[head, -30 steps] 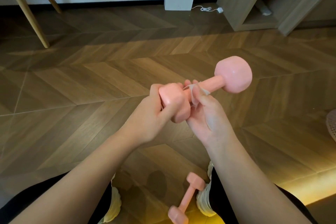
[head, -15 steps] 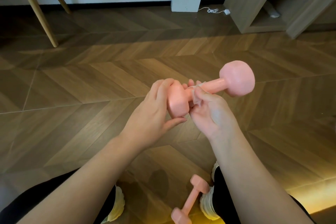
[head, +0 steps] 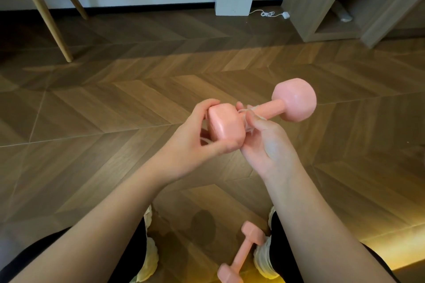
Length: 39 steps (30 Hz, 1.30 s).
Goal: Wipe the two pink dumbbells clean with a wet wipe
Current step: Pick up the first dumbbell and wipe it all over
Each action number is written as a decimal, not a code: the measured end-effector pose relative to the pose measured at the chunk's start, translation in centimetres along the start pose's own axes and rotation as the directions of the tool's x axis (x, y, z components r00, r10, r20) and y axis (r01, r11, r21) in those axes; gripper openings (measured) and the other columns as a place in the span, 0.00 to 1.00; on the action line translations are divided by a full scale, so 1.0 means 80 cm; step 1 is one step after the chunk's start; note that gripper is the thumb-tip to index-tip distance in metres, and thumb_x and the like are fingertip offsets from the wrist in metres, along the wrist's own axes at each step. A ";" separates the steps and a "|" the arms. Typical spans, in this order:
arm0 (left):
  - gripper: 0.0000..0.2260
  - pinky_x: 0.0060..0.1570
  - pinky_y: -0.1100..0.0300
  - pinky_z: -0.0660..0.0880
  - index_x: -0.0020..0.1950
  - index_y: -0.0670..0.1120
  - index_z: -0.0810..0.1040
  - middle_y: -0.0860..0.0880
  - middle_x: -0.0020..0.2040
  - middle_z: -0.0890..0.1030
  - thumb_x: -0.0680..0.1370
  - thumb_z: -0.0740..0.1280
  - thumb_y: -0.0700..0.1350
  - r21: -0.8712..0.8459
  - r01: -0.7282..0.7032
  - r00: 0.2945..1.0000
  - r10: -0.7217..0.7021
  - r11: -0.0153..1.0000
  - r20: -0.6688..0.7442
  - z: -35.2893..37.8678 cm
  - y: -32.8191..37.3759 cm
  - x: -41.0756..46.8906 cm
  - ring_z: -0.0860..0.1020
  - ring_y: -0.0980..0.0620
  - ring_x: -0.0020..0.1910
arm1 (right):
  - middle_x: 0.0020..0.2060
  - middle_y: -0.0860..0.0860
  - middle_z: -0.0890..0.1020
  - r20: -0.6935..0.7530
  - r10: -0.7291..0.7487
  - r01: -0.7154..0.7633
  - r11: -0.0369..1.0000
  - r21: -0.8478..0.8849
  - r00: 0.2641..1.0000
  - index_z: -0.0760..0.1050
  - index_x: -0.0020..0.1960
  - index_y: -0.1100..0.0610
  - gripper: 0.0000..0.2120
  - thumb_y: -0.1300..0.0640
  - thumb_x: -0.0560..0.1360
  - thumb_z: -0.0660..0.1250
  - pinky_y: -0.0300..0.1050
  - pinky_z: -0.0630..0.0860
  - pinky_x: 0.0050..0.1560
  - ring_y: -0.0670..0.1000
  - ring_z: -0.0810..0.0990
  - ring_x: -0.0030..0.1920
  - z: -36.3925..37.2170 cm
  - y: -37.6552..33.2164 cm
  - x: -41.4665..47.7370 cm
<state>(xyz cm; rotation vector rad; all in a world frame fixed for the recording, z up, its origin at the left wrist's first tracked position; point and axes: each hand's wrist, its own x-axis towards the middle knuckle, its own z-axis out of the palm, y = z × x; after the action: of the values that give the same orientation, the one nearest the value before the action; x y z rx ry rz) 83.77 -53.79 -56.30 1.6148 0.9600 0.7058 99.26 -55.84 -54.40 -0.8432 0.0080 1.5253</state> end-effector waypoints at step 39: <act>0.28 0.42 0.53 0.80 0.69 0.43 0.66 0.37 0.54 0.81 0.75 0.64 0.56 -0.475 0.359 0.932 -0.331 0.803 0.146 -0.011 0.004 0.008 0.83 0.43 0.42 | 0.63 0.60 0.78 0.142 -0.061 0.093 0.968 -0.232 0.988 0.73 0.61 0.68 0.14 0.72 0.78 0.55 0.44 0.76 0.59 0.51 0.78 0.64 -0.003 0.012 -0.001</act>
<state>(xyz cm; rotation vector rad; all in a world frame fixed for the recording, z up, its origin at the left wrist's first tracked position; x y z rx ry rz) 83.47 -52.82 -55.79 0.9658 0.9084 0.5863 98.53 -56.14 -54.97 -0.9170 -0.3088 1.5252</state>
